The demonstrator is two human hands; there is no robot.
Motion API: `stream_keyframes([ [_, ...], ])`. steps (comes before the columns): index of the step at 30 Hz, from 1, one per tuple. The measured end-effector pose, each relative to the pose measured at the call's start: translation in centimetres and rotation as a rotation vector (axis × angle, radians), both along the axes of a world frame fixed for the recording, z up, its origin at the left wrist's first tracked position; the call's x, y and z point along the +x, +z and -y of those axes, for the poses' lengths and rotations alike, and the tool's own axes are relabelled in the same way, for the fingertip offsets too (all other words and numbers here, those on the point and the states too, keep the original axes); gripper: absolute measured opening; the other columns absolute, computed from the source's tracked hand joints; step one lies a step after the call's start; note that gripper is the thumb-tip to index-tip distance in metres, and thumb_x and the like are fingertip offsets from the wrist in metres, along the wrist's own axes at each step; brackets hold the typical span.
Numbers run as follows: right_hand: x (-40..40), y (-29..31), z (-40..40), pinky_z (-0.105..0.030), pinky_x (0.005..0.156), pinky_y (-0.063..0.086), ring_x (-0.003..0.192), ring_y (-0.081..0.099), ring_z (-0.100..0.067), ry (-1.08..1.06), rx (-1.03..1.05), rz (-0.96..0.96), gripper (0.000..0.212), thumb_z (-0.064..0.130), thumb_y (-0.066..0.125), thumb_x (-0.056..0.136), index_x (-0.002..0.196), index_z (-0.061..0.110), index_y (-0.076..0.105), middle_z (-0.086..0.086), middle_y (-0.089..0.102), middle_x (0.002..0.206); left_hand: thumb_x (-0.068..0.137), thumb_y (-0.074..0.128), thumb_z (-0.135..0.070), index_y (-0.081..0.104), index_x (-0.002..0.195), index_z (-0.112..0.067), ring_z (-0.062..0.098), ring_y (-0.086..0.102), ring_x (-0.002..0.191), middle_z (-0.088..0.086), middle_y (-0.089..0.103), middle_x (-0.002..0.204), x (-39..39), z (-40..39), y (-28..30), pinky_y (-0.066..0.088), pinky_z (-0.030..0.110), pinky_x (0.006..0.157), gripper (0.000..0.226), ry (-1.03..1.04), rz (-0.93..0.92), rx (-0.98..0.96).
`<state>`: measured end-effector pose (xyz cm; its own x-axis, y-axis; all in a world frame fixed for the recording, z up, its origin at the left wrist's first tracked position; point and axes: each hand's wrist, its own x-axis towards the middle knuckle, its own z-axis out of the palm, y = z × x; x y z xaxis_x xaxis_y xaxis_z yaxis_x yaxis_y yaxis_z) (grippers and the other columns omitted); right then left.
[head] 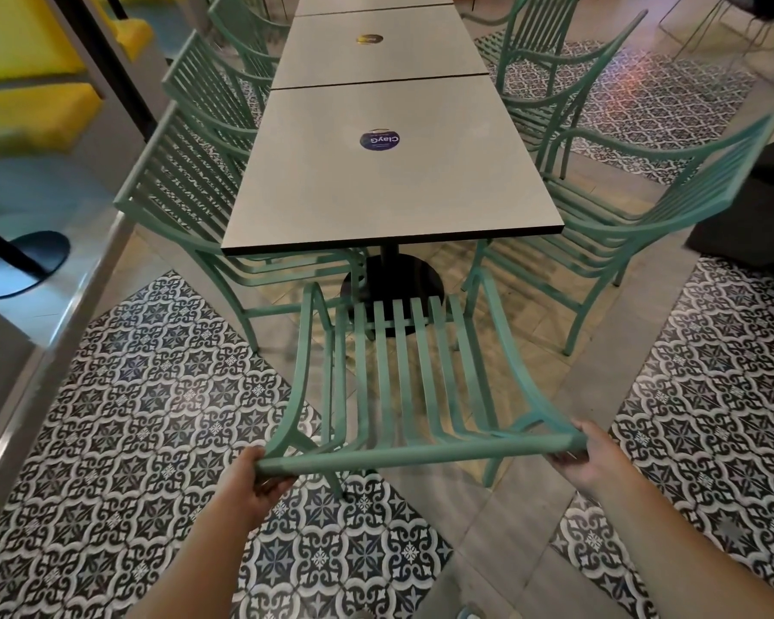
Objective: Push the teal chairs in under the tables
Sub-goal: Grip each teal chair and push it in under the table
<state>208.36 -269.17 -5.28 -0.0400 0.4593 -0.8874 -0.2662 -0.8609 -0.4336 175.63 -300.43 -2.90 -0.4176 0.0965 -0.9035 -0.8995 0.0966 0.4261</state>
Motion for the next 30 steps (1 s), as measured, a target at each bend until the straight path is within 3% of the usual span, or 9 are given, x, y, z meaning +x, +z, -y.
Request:
stream_keyframes([
  [5, 0.2, 0.1, 0.3, -0.039, 0.057, 0.059, 0.083, 0.057, -0.027, 0.067, 0.045, 0.058, 0.018, 0.026, 0.052, 0.095, 0.104, 0.011, 0.055, -0.016, 0.056, 0.1, 0.096, 0.053, -0.021, 0.057, 0.107, 0.0, 0.031, 0.063, 0.085, 0.022, 0.062, 0.101, -0.2, 0.4, -0.7, 0.058, 0.043, 0.066, 0.024, -0.213, -0.157, -0.195],
  [7, 0.5, 0.1, 0.6, -0.041, 0.072, 0.056, 0.085, 0.057, -0.026, 0.126, 0.104, 0.165, 0.022, 0.027, 0.054, 0.095, 0.11, 0.012, 0.054, -0.013, 0.056, 0.099, 0.094, 0.055, -0.02, 0.058, 0.111, 0.0, 0.025, 0.06, 0.078, 0.018, 0.063, 0.096, -0.3, 0.5, -0.7, 0.053, 0.035, 0.064, 0.027, -0.41, -0.338, -0.378],
  [10, 1.2, -0.1, 0.9, -0.047, 0.09, 0.049, 0.107, 0.056, -0.033, 0.253, 0.261, 0.44, 0.046, 0.032, 0.06, 0.091, 0.129, 0.009, 0.048, -0.016, 0.056, 0.122, 0.096, 0.054, -0.02, 0.051, 0.131, -0.004, 0.014, 0.05, 0.061, 0.009, 0.062, 0.09, -0.2, -0.5, 0.7, 0.044, 0.023, 0.051, 0.039, -0.689, -0.594, -0.512],
  [12, 1.9, 0.6, 1.1, -0.048, 0.1, 0.043, 0.118, 0.051, -0.038, 0.45, 0.444, 0.637, 0.052, 0.033, 0.058, 0.092, 0.133, 0.004, 0.046, -0.02, 0.053, 0.132, 0.096, 0.054, -0.02, 0.046, 0.139, -0.008, 0.012, 0.056, 0.057, 0.002, 0.062, 0.089, 0.4, -2.1, 1.9, 0.046, 0.02, 0.046, 0.045, -0.872, -0.738, -0.547],
  [14, 2.4, 1.9, 0.9, -0.044, 0.099, 0.039, 0.121, 0.05, -0.037, 0.622, 0.619, 0.734, 0.049, 0.032, 0.054, 0.095, 0.134, 0.003, 0.047, -0.019, 0.051, 0.135, 0.096, 0.055, -0.024, 0.049, 0.136, -0.012, 0.01, 0.063, 0.062, 0.001, 0.066, 0.098, 1.2, -4.3, 3.3, 0.053, 0.022, 0.052, 0.042, -1.029, -0.882, -0.562],
  [16, 3.2, 3.7, -0.1, -0.042, 0.097, 0.041, 0.12, 0.051, -0.035, 0.773, 0.761, 0.796, 0.047, 0.034, 0.052, 0.095, 0.131, 0.003, 0.049, -0.019, 0.053, 0.133, 0.094, 0.056, -0.03, 0.053, 0.132, -0.017, 0.009, 0.067, 0.074, 0.004, 0.067, 0.116, 2.5, -7.0, 4.7, 0.06, 0.031, 0.07, 0.04, -1.192, -1.047, -0.555],
  [21, 7.2, 7.9, -5.1, -0.041, 0.098, 0.044, 0.119, 0.051, -0.032, 1.007, 1.017, 0.985, 0.055, 0.046, 0.051, 0.092, 0.133, 0.01, 0.05, -0.015, 0.054, 0.132, 0.096, 0.053, -0.038, 0.051, 0.136, -0.022, 0.017, 0.06, 0.111, 0.001, 0.055, 0.137, 8.5, -15.9, 8.6, 0.046, 0.039, 0.102, 0.044, -1.492, -1.45, -0.525],
  [25, 11.8, 12.0, -8.4, -0.042, 0.099, 0.043, 0.123, 0.046, -0.032, 1.055, 1.098, 1.137, 0.055, 0.044, 0.05, 0.094, 0.138, 0.011, 0.044, -0.011, 0.048, 0.138, 0.093, 0.049, -0.038, 0.049, 0.139, -0.023, 0.023, 0.053, 0.122, 0.001, 0.053, 0.137, 14.8, -24.0, 11.0, 0.04, 0.04, 0.105, 0.049, -1.705, -1.638, -0.465],
  [30, 17.9, 14.8, -11.9, -0.039, 0.094, 0.043, 0.116, 0.049, -0.03, 1.05, 1.179, 1.265, 0.048, 0.043, 0.05, 0.092, 0.13, 0.014, 0.049, -0.008, 0.051, 0.132, 0.09, 0.05, -0.043, 0.056, 0.13, -0.02, 0.027, 0.053, 0.117, 0.003, 0.057, 0.127, 22.6, -33.3, 13.6, 0.04, 0.039, 0.097, 0.046, -1.861, -1.821, -0.374],
])
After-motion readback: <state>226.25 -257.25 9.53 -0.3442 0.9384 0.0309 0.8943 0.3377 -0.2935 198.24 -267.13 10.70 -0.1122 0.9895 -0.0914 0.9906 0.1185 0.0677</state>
